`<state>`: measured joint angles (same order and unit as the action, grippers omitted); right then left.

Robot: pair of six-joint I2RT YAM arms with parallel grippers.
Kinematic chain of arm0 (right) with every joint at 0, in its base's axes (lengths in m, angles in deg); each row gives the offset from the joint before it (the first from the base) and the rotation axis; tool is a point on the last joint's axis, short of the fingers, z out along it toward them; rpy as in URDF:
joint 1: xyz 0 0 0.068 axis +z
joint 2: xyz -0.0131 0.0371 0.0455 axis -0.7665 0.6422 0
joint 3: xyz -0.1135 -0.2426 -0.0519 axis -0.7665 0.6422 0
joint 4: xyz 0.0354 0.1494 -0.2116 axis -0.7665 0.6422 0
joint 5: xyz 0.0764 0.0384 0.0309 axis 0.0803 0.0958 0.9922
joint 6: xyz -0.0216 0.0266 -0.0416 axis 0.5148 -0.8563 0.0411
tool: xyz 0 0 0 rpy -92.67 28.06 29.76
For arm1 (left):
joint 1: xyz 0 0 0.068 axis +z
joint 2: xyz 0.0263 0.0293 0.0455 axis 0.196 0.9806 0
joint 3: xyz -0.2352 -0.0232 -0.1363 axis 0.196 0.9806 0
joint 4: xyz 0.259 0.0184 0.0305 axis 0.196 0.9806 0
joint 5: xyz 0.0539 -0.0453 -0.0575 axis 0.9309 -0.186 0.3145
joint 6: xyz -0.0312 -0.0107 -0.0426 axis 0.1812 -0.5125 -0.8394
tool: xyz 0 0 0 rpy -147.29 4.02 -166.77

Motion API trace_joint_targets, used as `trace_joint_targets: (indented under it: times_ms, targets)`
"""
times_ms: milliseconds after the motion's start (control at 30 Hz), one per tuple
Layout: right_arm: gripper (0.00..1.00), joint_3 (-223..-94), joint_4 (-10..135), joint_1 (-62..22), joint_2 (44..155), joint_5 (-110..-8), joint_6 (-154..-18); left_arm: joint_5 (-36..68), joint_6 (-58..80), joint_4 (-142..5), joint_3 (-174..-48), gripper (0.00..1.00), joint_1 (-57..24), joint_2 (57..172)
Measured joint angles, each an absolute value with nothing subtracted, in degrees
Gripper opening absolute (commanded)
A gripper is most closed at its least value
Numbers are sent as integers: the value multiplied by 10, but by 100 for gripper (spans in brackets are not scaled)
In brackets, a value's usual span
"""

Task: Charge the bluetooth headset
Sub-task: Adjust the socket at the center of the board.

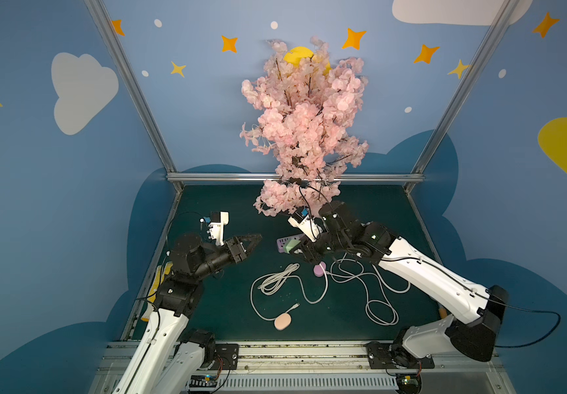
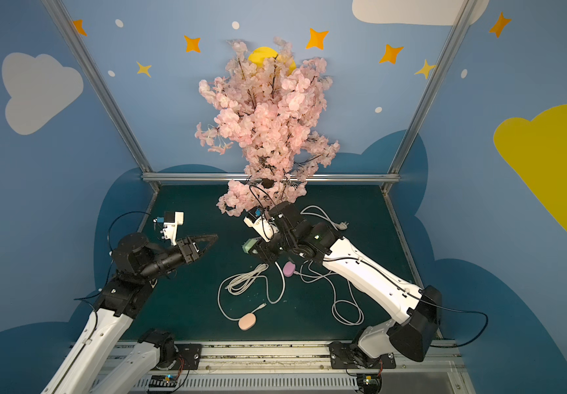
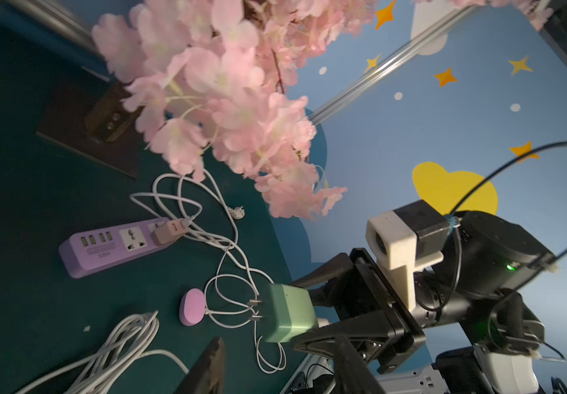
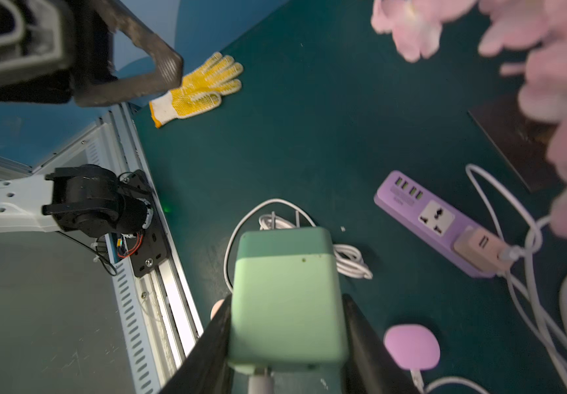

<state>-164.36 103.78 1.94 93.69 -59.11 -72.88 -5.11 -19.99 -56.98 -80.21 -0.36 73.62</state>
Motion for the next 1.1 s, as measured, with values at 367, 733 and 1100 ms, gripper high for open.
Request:
trace_joint_targets:
  times_ms: [367, 733, 1100]
  targets:
    - [0, -1695, 1156, 19, 1066, -692, -797, 80, -150, -557, -766, 62, -100, 786]
    - [0, -1852, 1245, -4, 1218, -708, -793, 209, -99, -589, -766, 35, -188, 882]
    - [0, -1920, 1255, -64, 1299, -673, -802, 307, -84, -645, -768, 28, -203, 992]
